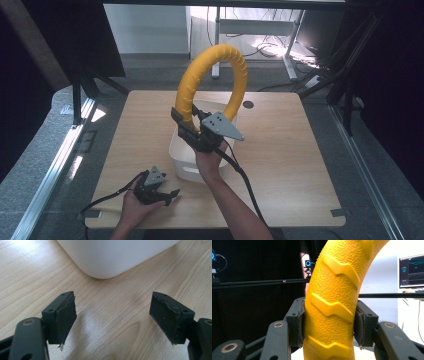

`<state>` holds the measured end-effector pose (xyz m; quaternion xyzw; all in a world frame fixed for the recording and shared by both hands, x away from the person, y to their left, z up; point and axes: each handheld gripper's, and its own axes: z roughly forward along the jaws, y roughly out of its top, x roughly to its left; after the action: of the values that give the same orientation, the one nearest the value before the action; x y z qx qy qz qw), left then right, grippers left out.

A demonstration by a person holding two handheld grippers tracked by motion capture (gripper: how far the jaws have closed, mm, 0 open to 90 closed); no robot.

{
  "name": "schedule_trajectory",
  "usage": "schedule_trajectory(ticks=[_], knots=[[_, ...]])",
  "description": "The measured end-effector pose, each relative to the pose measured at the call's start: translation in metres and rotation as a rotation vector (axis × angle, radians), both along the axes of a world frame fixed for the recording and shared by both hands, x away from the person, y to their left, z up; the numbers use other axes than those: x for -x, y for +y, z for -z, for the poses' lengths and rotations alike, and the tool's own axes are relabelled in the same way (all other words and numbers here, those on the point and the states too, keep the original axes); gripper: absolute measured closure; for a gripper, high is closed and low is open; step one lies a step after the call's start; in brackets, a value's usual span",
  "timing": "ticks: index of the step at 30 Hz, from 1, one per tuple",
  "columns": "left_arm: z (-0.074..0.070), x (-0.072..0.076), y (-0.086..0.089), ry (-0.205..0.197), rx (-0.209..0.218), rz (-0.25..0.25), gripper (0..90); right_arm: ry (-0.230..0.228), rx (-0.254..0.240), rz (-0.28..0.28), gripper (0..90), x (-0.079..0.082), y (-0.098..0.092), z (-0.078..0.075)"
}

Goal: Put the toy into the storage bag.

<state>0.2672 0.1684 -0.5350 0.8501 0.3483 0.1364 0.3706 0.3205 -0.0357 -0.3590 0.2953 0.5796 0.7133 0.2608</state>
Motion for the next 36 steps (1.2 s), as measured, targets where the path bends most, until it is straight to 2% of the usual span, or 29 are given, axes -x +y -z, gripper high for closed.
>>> schedule_trajectory(ticks=[15, 36], knots=[[0.0, 0.0, 0.0, -0.006, 0.001, 0.0, 21.4, 0.024, -0.007, 0.003, 50.2, 0.004, 0.018, 0.017], [0.001, 0.0, -0.001, 0.0, 0.0, 0.003, 21.4, 0.076, -0.015, 0.006, 50.0, 0.004, 0.018, 0.031]])
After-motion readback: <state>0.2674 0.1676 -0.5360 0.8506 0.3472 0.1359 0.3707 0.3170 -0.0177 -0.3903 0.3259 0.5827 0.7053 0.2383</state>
